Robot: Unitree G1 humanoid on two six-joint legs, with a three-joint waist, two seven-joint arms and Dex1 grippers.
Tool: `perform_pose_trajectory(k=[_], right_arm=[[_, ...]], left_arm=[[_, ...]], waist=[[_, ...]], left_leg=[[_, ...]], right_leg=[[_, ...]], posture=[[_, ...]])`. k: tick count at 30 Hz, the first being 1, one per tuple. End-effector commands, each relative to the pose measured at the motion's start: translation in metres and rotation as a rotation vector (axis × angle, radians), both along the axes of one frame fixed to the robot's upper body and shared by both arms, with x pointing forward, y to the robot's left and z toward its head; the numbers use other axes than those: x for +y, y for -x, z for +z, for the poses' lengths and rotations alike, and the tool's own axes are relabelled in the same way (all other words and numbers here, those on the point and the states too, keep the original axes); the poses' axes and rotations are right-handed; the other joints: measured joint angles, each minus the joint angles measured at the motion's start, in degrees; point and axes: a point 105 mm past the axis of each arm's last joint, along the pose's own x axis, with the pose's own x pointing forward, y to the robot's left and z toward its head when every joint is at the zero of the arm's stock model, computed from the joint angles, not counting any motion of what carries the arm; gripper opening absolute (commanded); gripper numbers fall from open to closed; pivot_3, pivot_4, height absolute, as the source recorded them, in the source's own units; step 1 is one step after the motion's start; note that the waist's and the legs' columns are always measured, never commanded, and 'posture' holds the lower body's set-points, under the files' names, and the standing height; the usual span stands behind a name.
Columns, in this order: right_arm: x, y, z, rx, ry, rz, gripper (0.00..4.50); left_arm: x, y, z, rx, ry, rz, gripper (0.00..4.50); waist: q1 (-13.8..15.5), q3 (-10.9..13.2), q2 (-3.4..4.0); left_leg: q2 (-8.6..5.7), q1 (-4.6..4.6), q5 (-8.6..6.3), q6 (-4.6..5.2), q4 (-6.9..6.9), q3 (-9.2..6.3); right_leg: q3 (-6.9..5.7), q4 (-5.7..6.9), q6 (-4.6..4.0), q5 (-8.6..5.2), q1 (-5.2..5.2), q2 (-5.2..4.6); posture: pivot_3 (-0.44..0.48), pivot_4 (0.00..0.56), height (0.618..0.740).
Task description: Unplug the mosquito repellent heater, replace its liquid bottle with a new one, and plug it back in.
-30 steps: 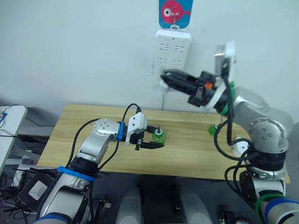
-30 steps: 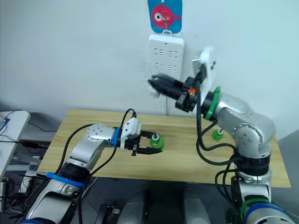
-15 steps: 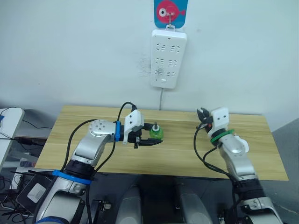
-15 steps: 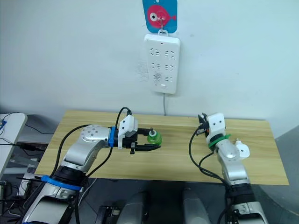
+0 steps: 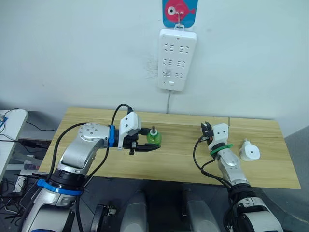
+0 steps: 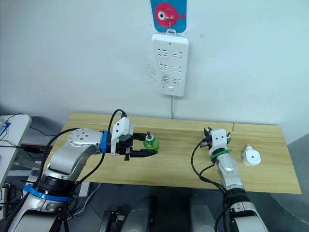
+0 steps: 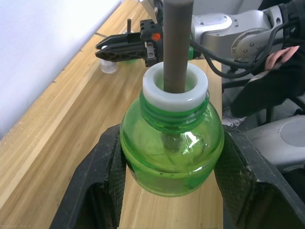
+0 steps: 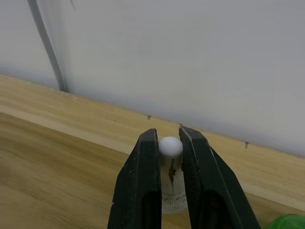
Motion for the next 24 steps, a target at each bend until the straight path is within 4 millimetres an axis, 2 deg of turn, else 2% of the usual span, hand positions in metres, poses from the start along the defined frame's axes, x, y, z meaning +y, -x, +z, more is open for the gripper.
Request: perform_pose_trajectory(k=[1,8,16,21,24], right_arm=[[-0.008,-0.004,0.003,-0.024,-0.002,-0.029,0.27],[-0.007,-0.008,-0.006,0.019,0.006,-0.028,0.27],[-0.003,-0.008,-0.002,0.001,0.02,-0.009,2.94],[0.004,-0.001,0.023,-0.103,0.082,0.072,2.94],[0.018,0.006,0.051,-0.166,0.096,0.178,2.94]], left_arm=[[-0.002,0.004,0.014,-0.045,0.016,-0.023,2.25],[-0.001,0.001,0.016,-0.052,0.009,-0.028,2.25],[-0.003,-0.001,0.017,-0.056,0.013,-0.032,2.25],[-0.007,-0.003,0.015,-0.064,0.032,-0.029,2.25],[-0.01,-0.006,0.014,-0.074,0.049,-0.023,2.25]], waist=[[0.1,0.0,0.0],[0.2,0.0,0.0],[0.1,0.0,0.01],[0.1,0.0,0.01],[0.1,0.0,0.01]], left_leg=[[0.0,0.0,0.0,0.0,-0.01,0.0],[-0.01,0.01,0.0,0.0,-0.05,-0.02],[-0.01,0.01,0.0,0.0,-0.07,-0.02],[0.0,0.0,0.0,0.0,-0.08,-0.02],[0.01,0.0,0.0,0.0,-0.07,-0.02]], right_leg=[[-0.01,0.0,-0.01,-0.01,0.0,0.0],[-0.03,0.0,-0.1,-0.06,-0.01,0.01],[-0.02,-0.01,-0.11,-0.06,-0.01,0.01],[-0.02,-0.02,-0.1,-0.07,-0.01,0.0],[-0.02,-0.02,-0.1,-0.07,-0.01,-0.02]], posture=[[0.146,0.33,0.74],[0.141,0.323,0.74],[0.129,0.316,0.74],[0.111,0.3,0.74],[0.094,0.286,0.74]])
